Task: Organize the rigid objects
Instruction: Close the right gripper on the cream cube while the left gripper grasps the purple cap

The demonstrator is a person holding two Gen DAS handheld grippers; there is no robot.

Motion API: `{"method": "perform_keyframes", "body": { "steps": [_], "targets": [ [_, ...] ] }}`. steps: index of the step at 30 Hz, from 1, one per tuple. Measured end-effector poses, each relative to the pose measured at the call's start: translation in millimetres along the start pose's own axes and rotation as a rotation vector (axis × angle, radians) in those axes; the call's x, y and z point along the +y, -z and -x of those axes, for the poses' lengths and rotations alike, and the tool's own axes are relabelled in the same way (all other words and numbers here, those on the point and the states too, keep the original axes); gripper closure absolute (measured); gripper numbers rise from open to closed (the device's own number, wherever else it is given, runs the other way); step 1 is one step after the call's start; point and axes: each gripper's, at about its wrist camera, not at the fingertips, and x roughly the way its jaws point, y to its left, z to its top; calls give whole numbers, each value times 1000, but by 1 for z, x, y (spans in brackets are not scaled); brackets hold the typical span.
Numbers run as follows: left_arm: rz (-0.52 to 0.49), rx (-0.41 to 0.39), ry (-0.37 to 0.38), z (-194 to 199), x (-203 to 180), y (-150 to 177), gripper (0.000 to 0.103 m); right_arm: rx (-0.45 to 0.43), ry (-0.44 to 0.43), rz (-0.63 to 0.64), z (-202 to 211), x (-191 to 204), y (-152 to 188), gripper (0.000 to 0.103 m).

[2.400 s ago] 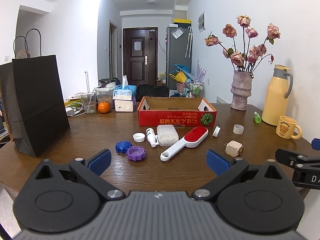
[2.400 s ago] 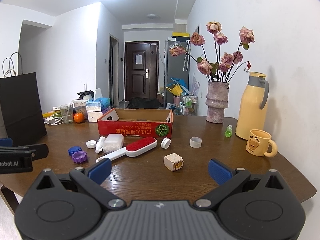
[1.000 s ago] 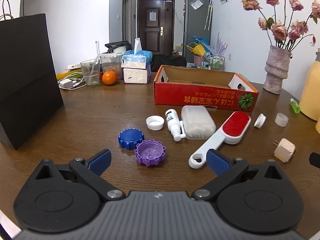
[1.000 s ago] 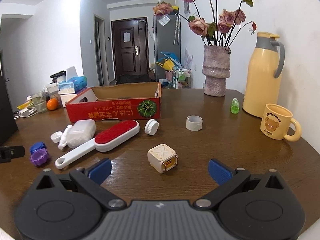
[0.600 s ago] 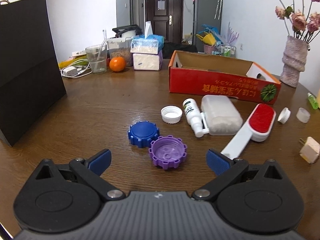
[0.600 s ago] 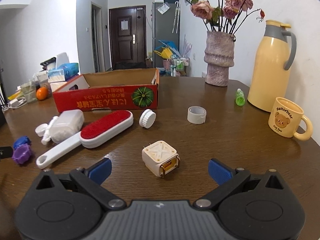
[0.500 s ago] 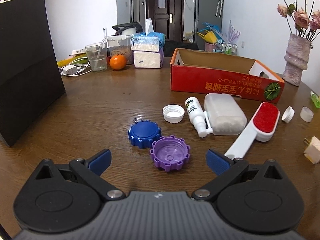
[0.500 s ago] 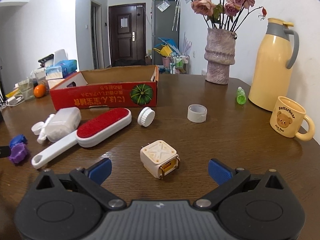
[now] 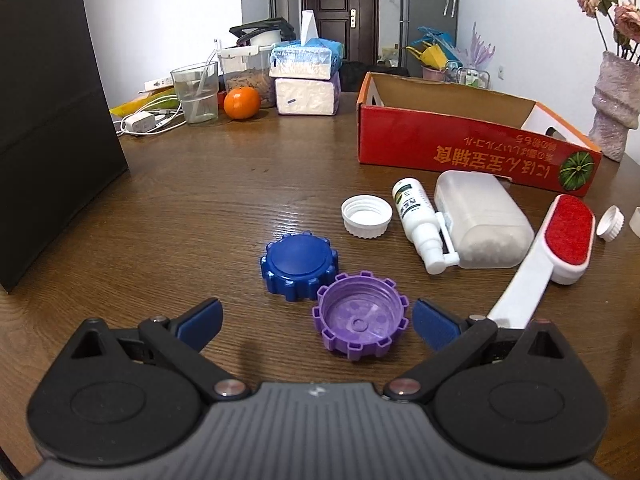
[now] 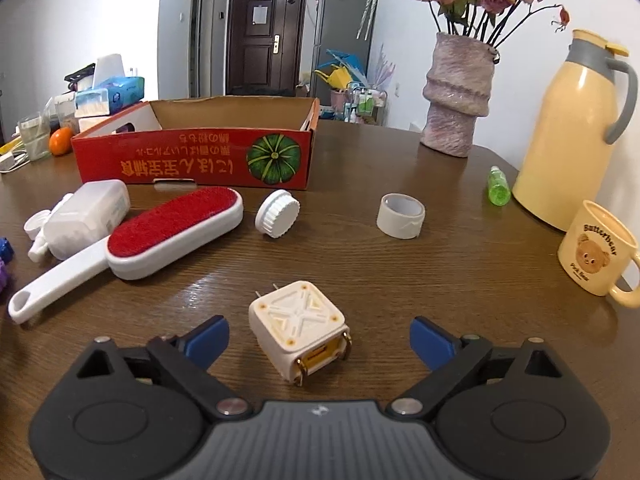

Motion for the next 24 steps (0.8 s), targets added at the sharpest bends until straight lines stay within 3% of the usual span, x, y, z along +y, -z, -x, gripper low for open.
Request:
{"method": "perform_keyframes", "body": {
  "steps": [9,14,19,24],
  "targets": [
    [-15,15,9,-10,-8,-1,0,15,-18,4,-17,-1,-1,8],
    [-21,23,12,-14,-11,0,0,9,-36,13,-22,-1,-1,21],
    [-21,25,9,-15,-11,-1,0,-18,-57,27,-19,0,-1,49],
    [-20,23,11,-15,-12,0,9,-38,-57,34,-18,2,1,49]
  ]
}}
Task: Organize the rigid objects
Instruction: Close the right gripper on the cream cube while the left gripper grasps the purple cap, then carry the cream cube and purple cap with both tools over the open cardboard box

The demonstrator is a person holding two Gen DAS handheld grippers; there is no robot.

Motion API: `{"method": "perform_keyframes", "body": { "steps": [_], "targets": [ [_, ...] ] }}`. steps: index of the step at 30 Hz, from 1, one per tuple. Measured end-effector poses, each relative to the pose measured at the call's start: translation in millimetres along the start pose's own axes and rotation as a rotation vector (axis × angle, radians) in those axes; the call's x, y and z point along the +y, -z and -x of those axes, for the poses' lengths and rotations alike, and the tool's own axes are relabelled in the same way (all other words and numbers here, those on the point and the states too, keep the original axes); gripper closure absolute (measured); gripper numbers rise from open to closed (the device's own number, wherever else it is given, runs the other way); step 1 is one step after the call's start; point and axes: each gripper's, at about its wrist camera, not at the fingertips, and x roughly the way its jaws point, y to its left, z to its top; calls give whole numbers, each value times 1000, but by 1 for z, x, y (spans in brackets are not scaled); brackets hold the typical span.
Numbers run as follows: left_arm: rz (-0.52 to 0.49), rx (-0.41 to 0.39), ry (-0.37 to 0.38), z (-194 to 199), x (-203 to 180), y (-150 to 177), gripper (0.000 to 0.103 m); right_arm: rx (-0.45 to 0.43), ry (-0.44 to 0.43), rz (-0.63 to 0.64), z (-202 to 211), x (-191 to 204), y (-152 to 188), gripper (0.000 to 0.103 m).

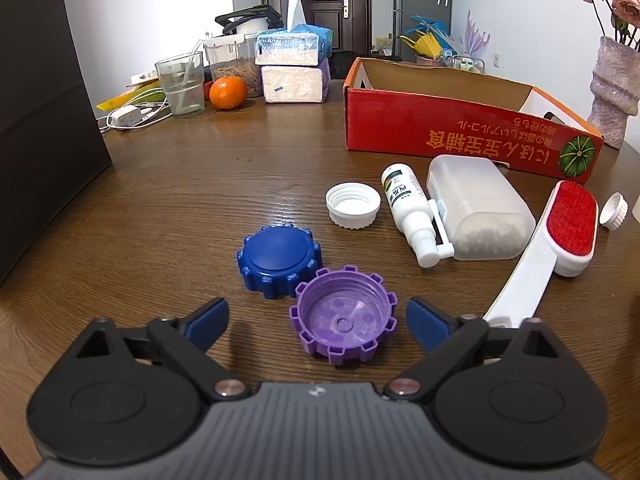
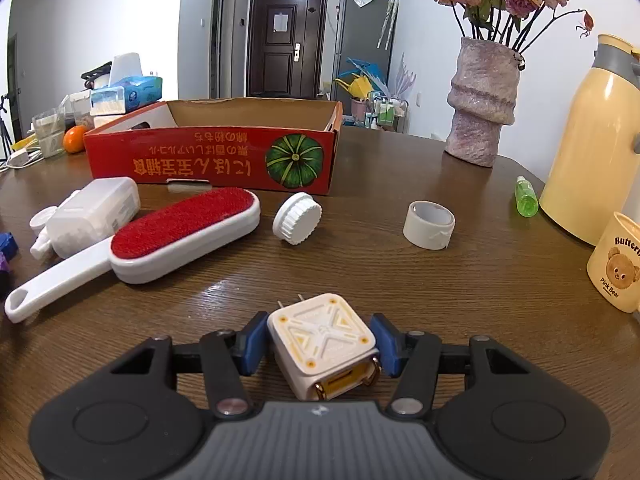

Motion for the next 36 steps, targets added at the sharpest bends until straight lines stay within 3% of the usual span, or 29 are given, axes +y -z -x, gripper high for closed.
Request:
{"method": "perform_keyframes", "body": {
  "steps": [5,10,14,36],
  "targets": [
    [-1,10,11,0,-1,2,28,-16,6,1,1,1,2,49],
    [-9,6,20,2,-3,3,34,-17,4,-2,1,1,3,49],
    [-11,3,38,3,-4,3,48,-17,3,-3,1,1,3,49],
    [-27,-60,73,31,-13,-14,48,-72,-39,-15,21,4,-6,49]
  ]
}}
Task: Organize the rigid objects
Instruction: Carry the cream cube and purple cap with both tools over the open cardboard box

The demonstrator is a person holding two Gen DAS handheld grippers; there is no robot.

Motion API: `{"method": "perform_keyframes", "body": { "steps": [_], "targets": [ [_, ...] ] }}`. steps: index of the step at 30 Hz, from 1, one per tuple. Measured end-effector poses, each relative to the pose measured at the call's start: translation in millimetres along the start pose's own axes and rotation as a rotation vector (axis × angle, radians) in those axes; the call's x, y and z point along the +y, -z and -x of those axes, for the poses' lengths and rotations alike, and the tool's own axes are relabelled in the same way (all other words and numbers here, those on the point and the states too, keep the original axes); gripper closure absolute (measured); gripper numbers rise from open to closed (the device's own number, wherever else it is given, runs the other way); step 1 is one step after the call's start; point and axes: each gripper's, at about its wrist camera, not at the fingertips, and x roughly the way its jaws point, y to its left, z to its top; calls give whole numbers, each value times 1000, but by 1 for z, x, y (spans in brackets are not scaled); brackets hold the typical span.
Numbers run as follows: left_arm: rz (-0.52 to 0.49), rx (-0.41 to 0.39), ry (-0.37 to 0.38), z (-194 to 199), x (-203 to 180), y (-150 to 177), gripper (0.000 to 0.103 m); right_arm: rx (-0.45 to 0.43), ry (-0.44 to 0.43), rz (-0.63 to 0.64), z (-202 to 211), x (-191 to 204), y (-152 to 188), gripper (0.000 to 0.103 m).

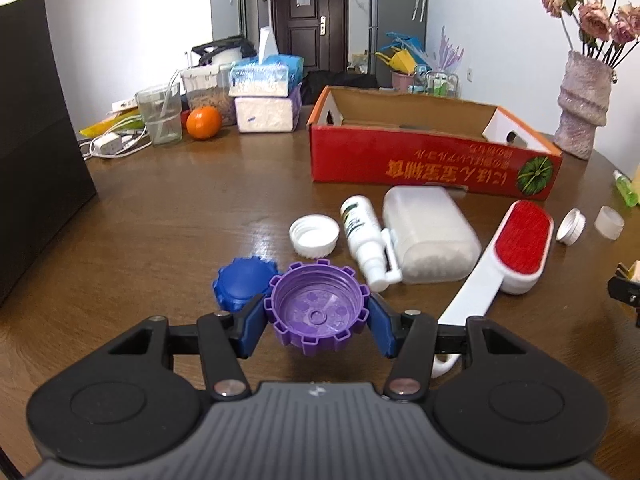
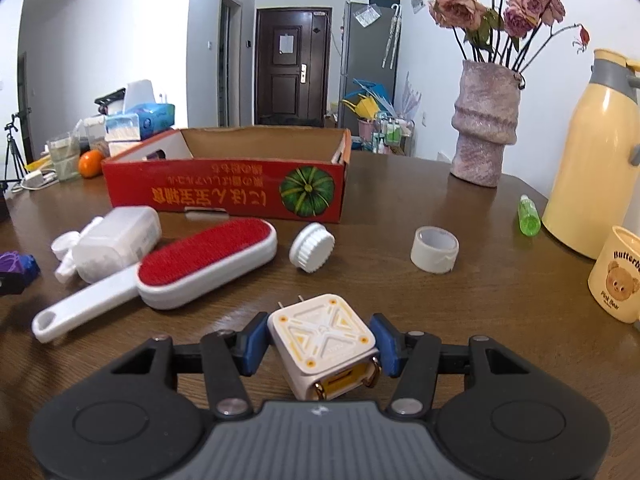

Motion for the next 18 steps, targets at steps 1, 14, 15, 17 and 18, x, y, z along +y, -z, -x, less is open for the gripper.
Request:
{"method": "perform_keyframes", "body": {
  "steps": [1,14,15,17,18],
  "targets": [
    [-1,-7,6,2,-2,-3,48,-7,-3,2,2,1,-2,49],
    [-14,-85,50,27,-26,-35,48,-95,-66,1,24,20,-34,49],
    [-13,-89,53,28,-27,-38,48,-102,-72,0,26,22,-37,49],
    [-14,-98,56,30,-31,-43,48,-114,-80,-2,28,26,-44,49],
    [-15,-103,56,31,-33,-46,48,-121,-83,-3,29,28,-47,49]
  ]
}}
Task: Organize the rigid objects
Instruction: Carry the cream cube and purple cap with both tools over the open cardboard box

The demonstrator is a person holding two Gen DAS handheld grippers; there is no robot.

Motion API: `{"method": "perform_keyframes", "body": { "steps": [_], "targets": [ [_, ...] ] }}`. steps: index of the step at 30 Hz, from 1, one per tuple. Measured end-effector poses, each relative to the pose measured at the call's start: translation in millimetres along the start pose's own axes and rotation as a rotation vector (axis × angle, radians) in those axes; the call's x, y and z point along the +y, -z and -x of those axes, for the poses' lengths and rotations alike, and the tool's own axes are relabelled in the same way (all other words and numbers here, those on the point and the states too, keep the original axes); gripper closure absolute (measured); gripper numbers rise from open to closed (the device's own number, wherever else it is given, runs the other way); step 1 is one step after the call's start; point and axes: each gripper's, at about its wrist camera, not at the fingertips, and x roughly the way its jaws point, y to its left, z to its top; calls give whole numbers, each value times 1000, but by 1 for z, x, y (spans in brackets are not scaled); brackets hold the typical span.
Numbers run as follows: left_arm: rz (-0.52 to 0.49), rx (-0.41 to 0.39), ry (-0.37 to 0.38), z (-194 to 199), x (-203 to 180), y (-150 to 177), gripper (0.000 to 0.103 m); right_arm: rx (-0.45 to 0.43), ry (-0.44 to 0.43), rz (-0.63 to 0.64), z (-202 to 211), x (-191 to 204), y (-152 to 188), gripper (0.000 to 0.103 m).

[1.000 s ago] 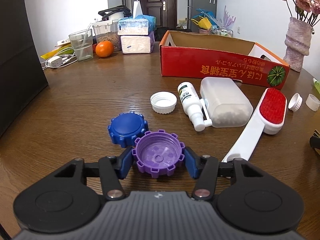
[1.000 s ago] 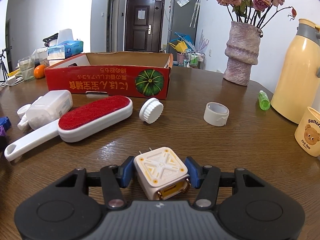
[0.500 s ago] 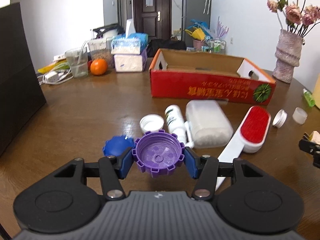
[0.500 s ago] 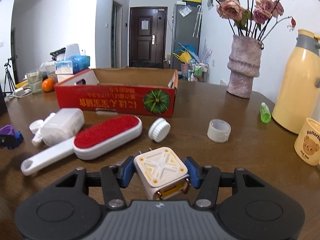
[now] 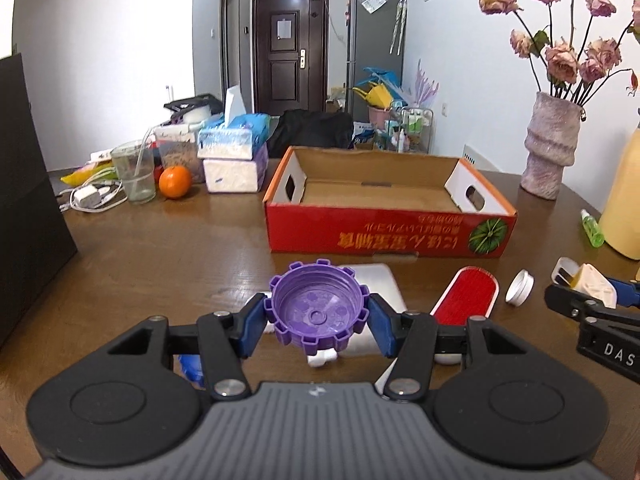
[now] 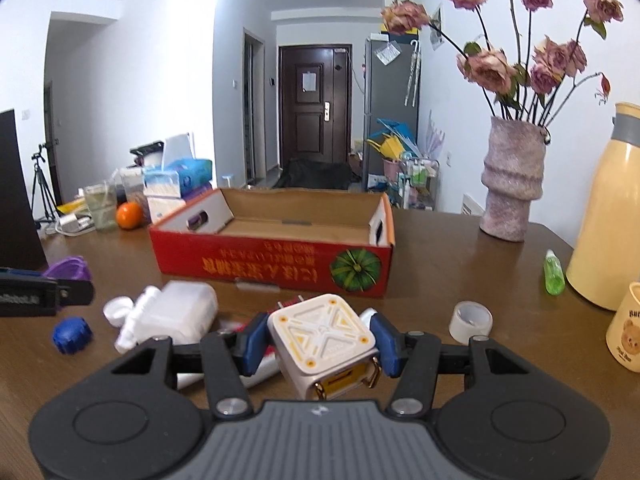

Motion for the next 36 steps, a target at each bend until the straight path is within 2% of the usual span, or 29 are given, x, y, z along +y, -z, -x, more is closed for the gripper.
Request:
{"method": "perform_keyframes", "body": {
  "steps": [7,15,36],
  "targets": [
    [12,-27,-8,-7,-3,-18,48,-47,-30,-2,-1,12,-24,49],
    [33,-53,-25,-20,2,-39,48,-77,-23,1,-14,19,-53,49],
    [60,-88,-78,-78,5,-97,48,-77,-4,7,-83,17,-106,49]
  ]
}}
